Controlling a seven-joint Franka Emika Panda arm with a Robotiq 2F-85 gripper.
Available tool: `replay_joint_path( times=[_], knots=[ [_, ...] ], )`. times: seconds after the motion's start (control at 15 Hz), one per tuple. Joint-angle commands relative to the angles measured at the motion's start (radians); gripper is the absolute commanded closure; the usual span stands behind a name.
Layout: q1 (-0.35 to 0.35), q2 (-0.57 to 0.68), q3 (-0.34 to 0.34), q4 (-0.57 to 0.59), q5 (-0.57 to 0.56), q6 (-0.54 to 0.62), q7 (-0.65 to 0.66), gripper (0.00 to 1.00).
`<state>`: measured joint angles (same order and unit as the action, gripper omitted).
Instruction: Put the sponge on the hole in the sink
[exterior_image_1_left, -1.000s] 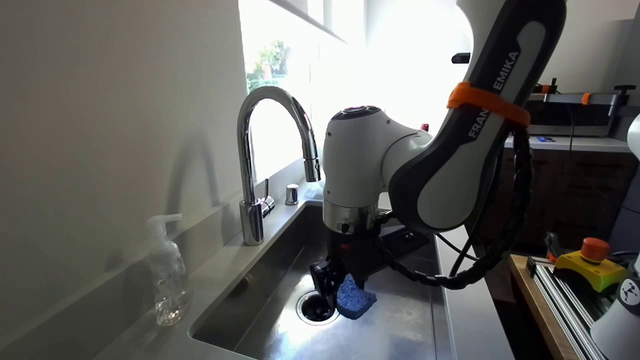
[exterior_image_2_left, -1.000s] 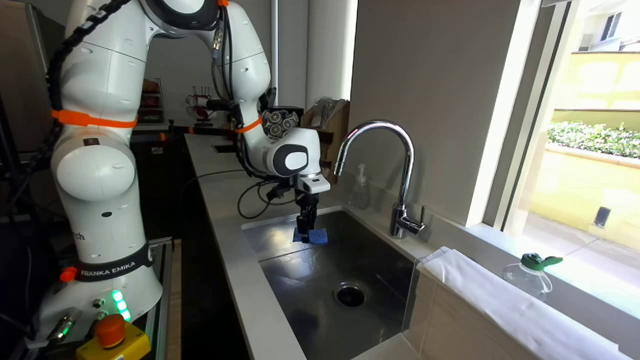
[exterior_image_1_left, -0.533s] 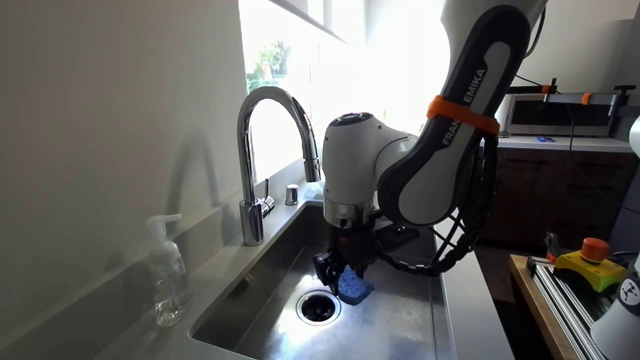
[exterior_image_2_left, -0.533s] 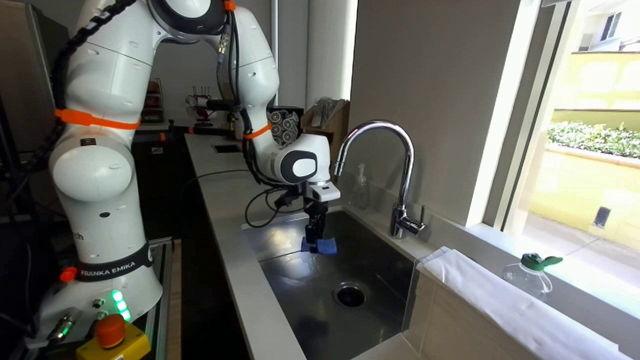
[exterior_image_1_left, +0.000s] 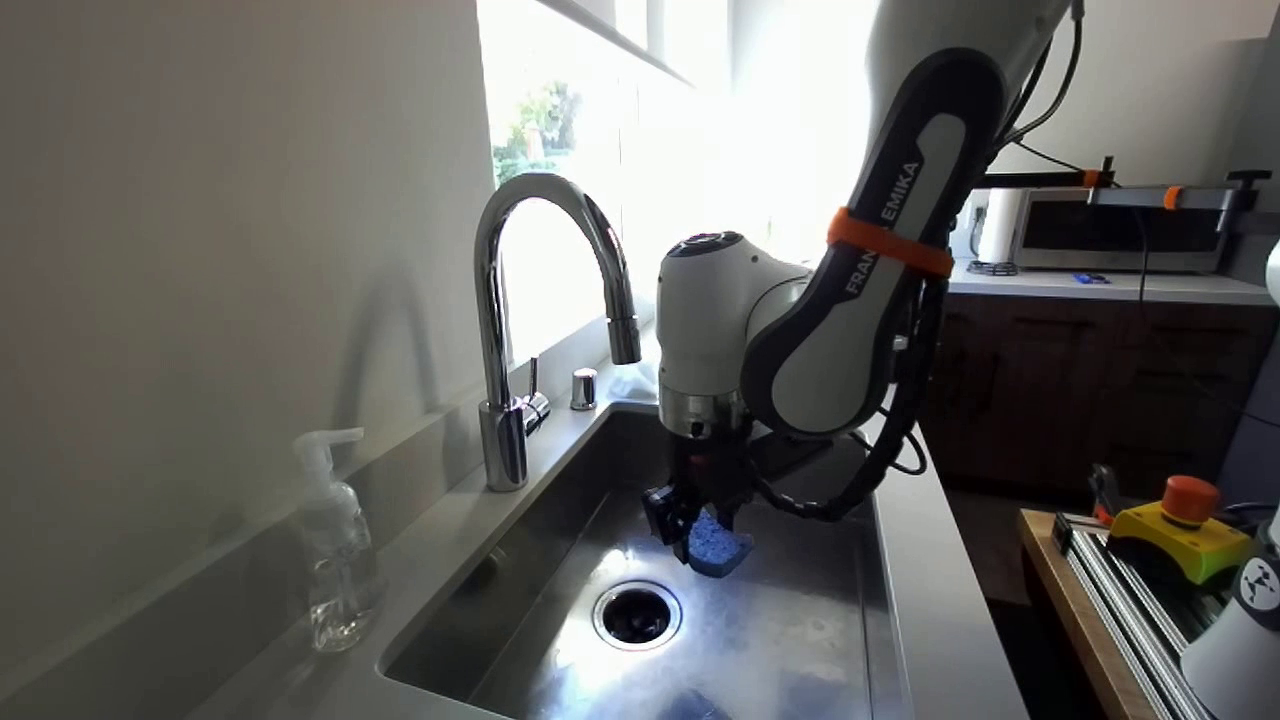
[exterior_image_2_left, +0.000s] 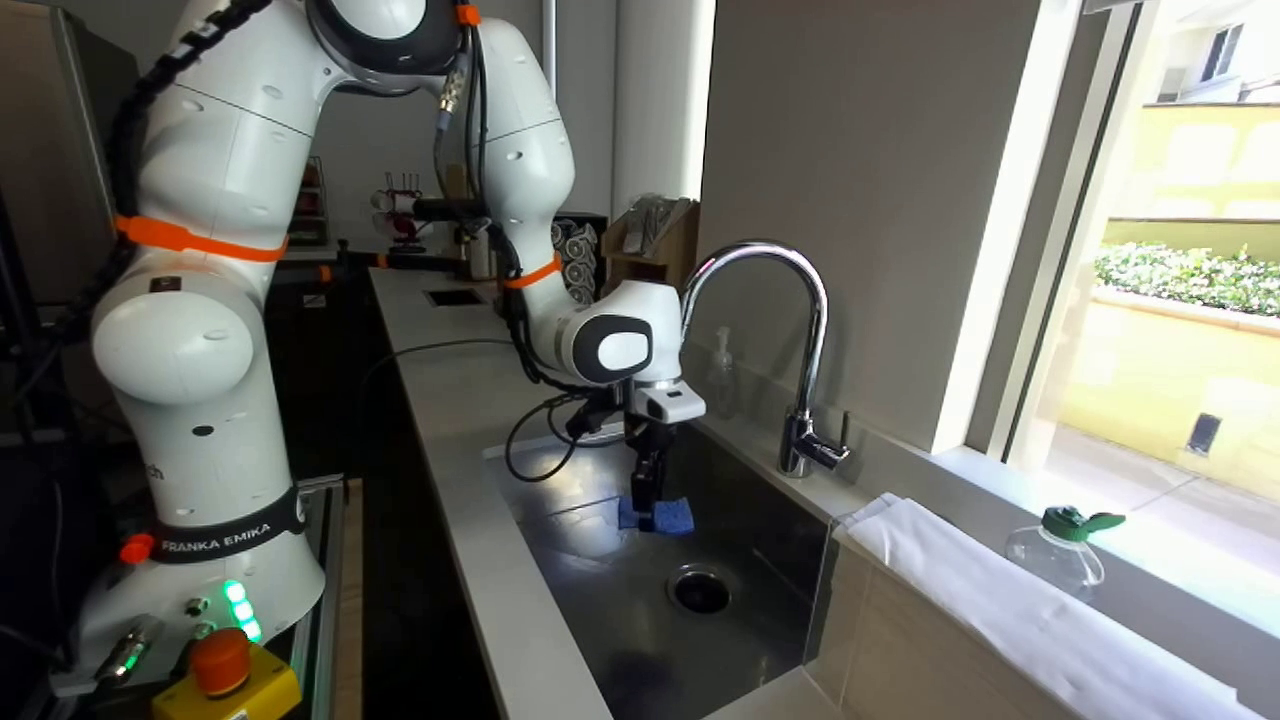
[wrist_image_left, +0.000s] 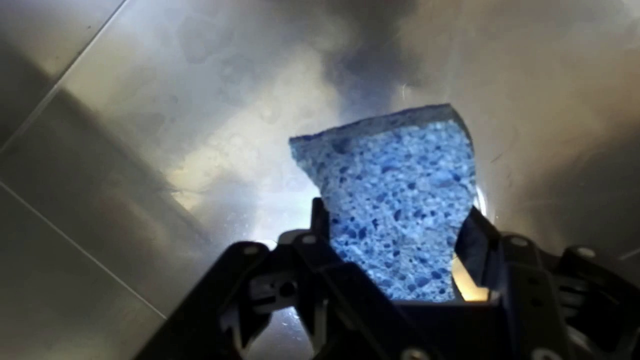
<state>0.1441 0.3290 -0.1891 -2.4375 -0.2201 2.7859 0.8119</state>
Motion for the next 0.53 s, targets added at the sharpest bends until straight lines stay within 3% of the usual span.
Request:
replay_joint_path(
  times=[0.0, 0.47],
  knots=[
    [-0.014, 0.062, -0.019, 0.048, 0.002, 0.034, -0.073, 0.63],
    [-0.021, 0.118, -0.022, 0.086, 0.032, 0.074, -0.192, 0.63]
  ],
)
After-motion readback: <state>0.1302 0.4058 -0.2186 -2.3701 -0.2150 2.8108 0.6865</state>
